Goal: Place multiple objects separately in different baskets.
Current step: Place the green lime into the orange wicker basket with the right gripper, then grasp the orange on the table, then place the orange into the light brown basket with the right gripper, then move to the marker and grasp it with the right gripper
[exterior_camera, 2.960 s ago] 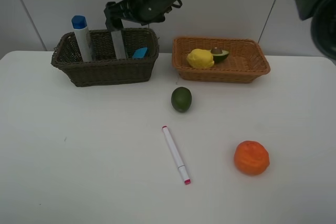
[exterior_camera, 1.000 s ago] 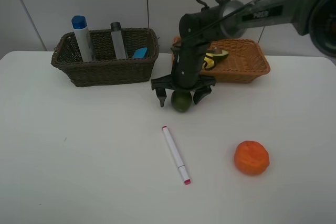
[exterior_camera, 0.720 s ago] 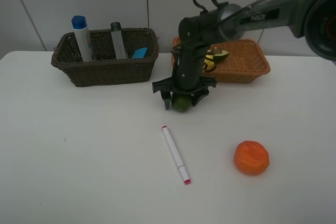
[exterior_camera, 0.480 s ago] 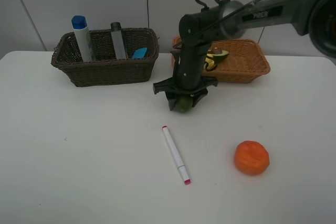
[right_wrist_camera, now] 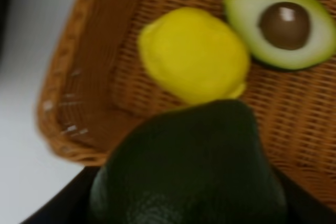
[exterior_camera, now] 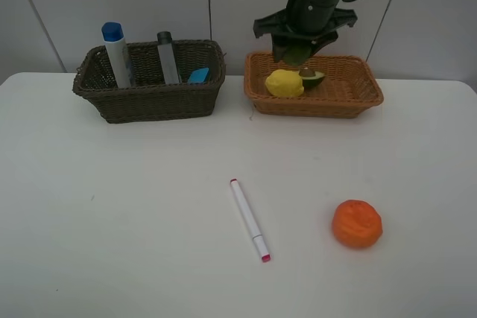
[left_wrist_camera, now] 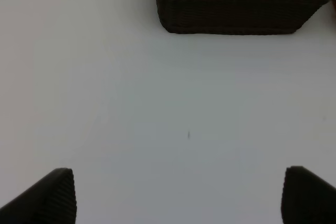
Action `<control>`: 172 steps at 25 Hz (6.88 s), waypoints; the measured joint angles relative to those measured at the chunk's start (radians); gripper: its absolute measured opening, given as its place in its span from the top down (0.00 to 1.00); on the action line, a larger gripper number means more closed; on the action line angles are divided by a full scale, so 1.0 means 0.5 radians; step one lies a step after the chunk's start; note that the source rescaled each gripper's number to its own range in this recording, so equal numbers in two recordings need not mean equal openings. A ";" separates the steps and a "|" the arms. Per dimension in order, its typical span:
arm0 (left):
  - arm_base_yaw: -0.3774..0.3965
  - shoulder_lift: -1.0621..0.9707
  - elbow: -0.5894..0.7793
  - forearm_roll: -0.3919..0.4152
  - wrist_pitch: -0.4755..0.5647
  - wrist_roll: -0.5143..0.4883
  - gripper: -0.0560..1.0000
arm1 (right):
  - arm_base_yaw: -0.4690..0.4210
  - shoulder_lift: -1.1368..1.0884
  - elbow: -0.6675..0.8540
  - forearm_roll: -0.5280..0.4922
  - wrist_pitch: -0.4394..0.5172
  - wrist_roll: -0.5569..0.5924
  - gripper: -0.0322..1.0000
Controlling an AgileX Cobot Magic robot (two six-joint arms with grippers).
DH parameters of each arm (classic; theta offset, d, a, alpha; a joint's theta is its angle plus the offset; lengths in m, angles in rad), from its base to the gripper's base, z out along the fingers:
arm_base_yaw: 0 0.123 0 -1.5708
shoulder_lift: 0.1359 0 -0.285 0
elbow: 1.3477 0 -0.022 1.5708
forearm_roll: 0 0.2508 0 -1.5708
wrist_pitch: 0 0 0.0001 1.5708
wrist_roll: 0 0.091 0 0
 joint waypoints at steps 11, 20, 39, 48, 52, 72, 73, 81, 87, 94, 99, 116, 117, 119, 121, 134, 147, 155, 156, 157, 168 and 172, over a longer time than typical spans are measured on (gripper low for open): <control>0.000 0.000 0.000 0.000 0.000 0.000 0.00 | -0.431 0.330 -0.002 0.088 -0.180 -0.209 0.41; 0.000 0.000 0.000 0.000 0.000 0.000 0.00 | -0.375 0.283 -0.002 0.078 0.088 -0.318 0.01; 0.000 0.000 0.000 0.000 0.000 0.000 0.00 | 0.070 -0.805 1.183 0.258 0.453 -0.282 0.01; 0.000 0.000 0.000 0.000 0.000 0.000 0.00 | 0.070 -1.252 2.041 0.506 0.006 -0.222 0.01; 0.000 0.000 0.000 0.000 0.000 0.000 0.00 | 0.070 -1.246 2.213 0.524 -0.269 -0.233 0.01; 0.000 0.000 0.000 0.000 0.000 0.000 0.00 | 0.070 -0.785 2.264 0.421 -0.708 -0.236 0.01; 0.000 0.000 0.000 0.000 0.000 0.000 0.00 | 0.070 -0.764 2.264 0.421 -0.713 -0.236 0.01; 0.000 0.000 0.000 0.000 0.000 0.000 0.00 | 0.070 -0.617 2.262 0.399 -0.715 -0.234 0.04; 0.000 0.000 0.000 0.000 0.000 0.000 0.00 | 0.070 -0.615 2.260 0.355 -0.689 -0.234 0.26; 0.000 0.000 0.000 0.000 0.000 0.000 0.00 | 0.070 -0.618 2.084 0.295 -0.463 -0.234 0.26; 0.000 0.000 0.000 0.000 0.000 0.000 0.00 | 0.042 -0.639 1.583 -0.014 -0.191 -0.046 0.26; 0.000 0.000 0.000 0.000 0.000 0.000 0.00 | -0.351 0.319 -0.098 -0.163 0.079 -0.143 0.12; 0.000 0.000 0.000 0.000 0.000 0.000 0.00 | -0.351 0.321 -0.103 -0.161 0.079 -0.143 0.08; 0.000 0.000 0.000 0.000 0.000 0.000 0.00 | -0.349 0.321 -0.111 -0.128 0.087 -0.143 0.03; 0.000 0.000 0.000 0.000 0.000 0.000 0.00 | -0.349 0.319 -0.119 -0.080 0.130 -0.143 0.01; 0.000 0.000 0.000 0.000 0.000 0.000 0.00 | -0.165 -0.179 -0.075 0.321 0.447 -0.200 0.01; 0.000 0.000 0.000 0.000 0.000 0.000 0.00 | 0.730 -0.369 0.849 0.529 0.339 -0.116 0.01; 0.000 0.000 0.000 0.000 0.000 0.000 0.00 | 0.885 -0.136 0.963 0.514 -0.002 -0.105 0.01; 0.000 0.000 0.000 0.000 0.000 0.000 0.00 | 0.885 -0.106 0.963 0.475 -0.031 -0.105 0.01; 0.000 0.000 0.000 0.000 0.000 0.000 0.00 | 0.885 -0.081 0.963 0.436 -0.057 -0.105 0.01; 0.000 0.000 0.000 0.000 0.000 0.000 0.00 | 0.885 0.071 0.963 0.329 -0.289 -0.098 0.01; 0.000 0.000 0.000 0.000 0.000 0.000 0.00 | 0.885 0.121 0.961 0.305 -0.286 -0.098 0.01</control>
